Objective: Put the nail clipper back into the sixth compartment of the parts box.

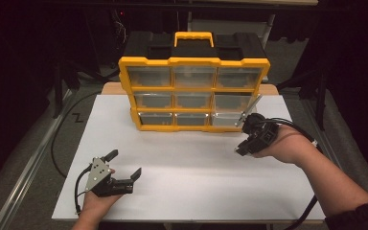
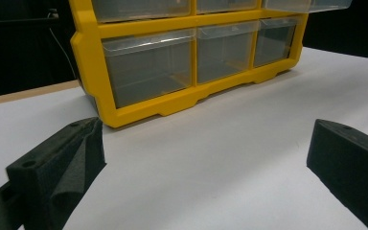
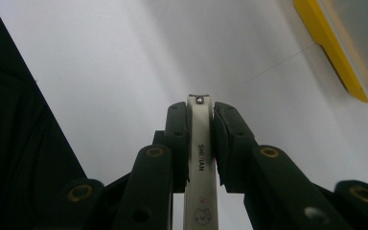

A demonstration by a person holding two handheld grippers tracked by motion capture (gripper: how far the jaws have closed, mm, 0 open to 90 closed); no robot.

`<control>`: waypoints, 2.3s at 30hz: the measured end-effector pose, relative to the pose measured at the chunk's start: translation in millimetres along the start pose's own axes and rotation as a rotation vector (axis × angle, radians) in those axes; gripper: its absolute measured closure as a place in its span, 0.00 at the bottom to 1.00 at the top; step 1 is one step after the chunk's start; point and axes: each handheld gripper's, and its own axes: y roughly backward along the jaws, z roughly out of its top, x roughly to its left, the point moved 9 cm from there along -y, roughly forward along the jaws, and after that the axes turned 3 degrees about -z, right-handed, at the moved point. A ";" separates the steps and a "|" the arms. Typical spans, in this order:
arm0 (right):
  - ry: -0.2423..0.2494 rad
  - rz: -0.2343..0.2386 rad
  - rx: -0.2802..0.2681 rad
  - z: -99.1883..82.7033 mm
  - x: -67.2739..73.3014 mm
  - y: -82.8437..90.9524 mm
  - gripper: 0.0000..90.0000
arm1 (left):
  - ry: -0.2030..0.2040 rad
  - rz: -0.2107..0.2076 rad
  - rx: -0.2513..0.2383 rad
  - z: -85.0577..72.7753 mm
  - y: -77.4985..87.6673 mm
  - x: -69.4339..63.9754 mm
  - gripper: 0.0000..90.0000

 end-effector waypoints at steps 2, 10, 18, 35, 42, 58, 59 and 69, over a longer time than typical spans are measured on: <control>0.001 -0.006 0.004 0.0 -0.8 1.6 0.88 | 0.000 0.000 -0.001 0.1 0.0 0.0 0.00; 0.004 -0.010 -0.002 4.9 -2.9 11.2 0.88 | 0.000 -0.001 0.000 0.1 -0.2 0.1 0.00; 0.005 -0.006 -0.007 11.2 -4.3 17.6 0.88 | 0.004 -0.002 0.002 -0.8 -0.2 0.1 0.00; 0.017 0.004 -0.004 23.4 -6.4 30.4 0.88 | 0.004 -0.006 0.001 -0.7 0.6 0.3 0.00; 0.022 -0.003 -0.009 28.9 -9.3 38.7 0.88 | 0.006 -0.007 0.000 -1.1 -0.3 0.4 0.00; 0.019 -0.006 -0.016 38.7 -15.3 54.8 0.88 | 0.001 -0.006 0.001 -0.9 0.4 1.0 0.00; 0.021 -0.002 -0.022 39.8 -15.3 55.5 0.88 | 0.001 -0.005 -0.001 -0.7 0.5 1.1 0.00; 0.017 -0.029 -0.016 45.9 -20.0 64.8 0.88 | 0.005 -0.006 -0.001 -0.9 -0.1 1.2 0.00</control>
